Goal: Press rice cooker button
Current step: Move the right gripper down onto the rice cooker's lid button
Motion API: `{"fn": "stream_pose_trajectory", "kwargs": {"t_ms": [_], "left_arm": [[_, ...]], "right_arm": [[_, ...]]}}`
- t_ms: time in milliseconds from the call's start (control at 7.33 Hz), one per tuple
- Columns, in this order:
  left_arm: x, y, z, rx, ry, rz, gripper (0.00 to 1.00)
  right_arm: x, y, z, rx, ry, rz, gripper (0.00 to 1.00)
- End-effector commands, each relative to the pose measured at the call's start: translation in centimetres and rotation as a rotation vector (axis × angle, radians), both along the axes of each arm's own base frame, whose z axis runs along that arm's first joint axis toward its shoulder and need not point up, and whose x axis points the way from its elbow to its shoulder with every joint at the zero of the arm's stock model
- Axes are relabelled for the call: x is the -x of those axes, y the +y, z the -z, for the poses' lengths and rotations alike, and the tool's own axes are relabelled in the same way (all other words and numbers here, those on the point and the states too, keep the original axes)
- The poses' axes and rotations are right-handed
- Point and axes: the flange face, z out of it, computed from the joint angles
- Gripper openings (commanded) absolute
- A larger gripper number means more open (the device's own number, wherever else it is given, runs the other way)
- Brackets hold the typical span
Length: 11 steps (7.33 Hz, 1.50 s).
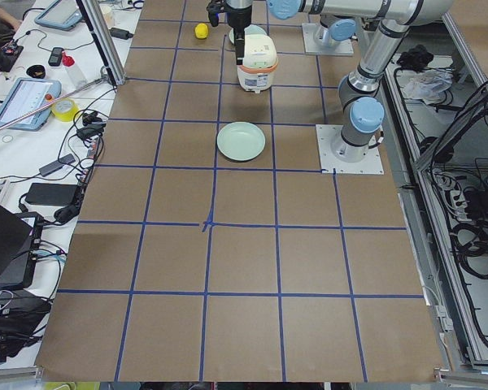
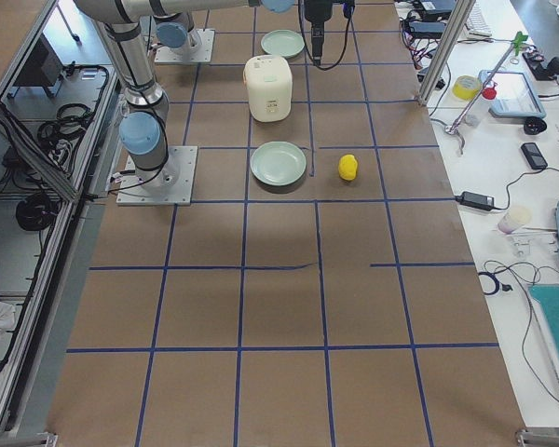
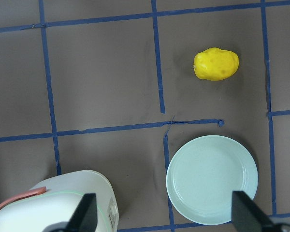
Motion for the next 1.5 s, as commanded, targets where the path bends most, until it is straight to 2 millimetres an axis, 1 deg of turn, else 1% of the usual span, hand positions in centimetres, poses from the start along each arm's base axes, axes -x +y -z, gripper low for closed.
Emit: {"fn": "stream_pose_trajectory", "kwargs": {"t_ms": [0, 136, 273, 409, 545, 682, 818, 955, 1091, 1227, 1364], "left_arm": [[0.0, 0.0, 0.0, 0.000, 0.000, -0.001, 1.00], [0.0, 0.0, 0.0, 0.000, 0.000, 0.000, 1.00], [0.0, 0.0, 0.0, 0.000, 0.000, 0.000, 1.00], [0.0, 0.0, 0.0, 0.000, 0.000, -0.001, 1.00], [0.0, 0.0, 0.0, 0.000, 0.000, 0.000, 1.00], [0.0, 0.0, 0.0, 0.000, 0.000, 0.000, 1.00], [0.0, 0.0, 0.0, 0.000, 0.000, 0.000, 1.00], [0.0, 0.0, 0.0, 0.000, 0.000, 0.000, 1.00], [0.0, 0.0, 0.0, 0.000, 0.000, -0.001, 1.00], [0.0, 0.0, 0.0, 0.000, 0.000, 0.000, 1.00], [0.0, 0.0, 0.0, 0.000, 0.000, -0.001, 1.00]], "right_arm": [[-2.2, 1.0, 1.3, -0.025, -0.001, 0.009, 0.82], [-4.2, 2.0, 2.5, -0.046, 0.001, 0.044, 0.65], [-6.8, 3.4, 3.9, -0.075, 0.001, 0.043, 0.45], [-9.2, 5.1, 5.7, -0.106, 0.016, 0.016, 0.40], [-10.6, 6.7, 7.7, -0.143, 0.035, 0.001, 0.25], [-11.3, 8.3, 9.6, -0.182, 0.045, -0.022, 0.18], [-11.1, 9.6, 10.6, -0.201, 0.053, -0.037, 0.14], [-11.1, 10.0, 11.7, -0.203, 0.047, -0.054, 0.05], [-11.6, 10.6, 13.0, -0.196, 0.046, -0.070, 0.01], [-12.4, 10.9, 14.2, -0.149, 0.032, -0.088, 0.02], [-12.5, 10.9, 15.2, -0.111, 0.022, -0.109, 0.02]]}}
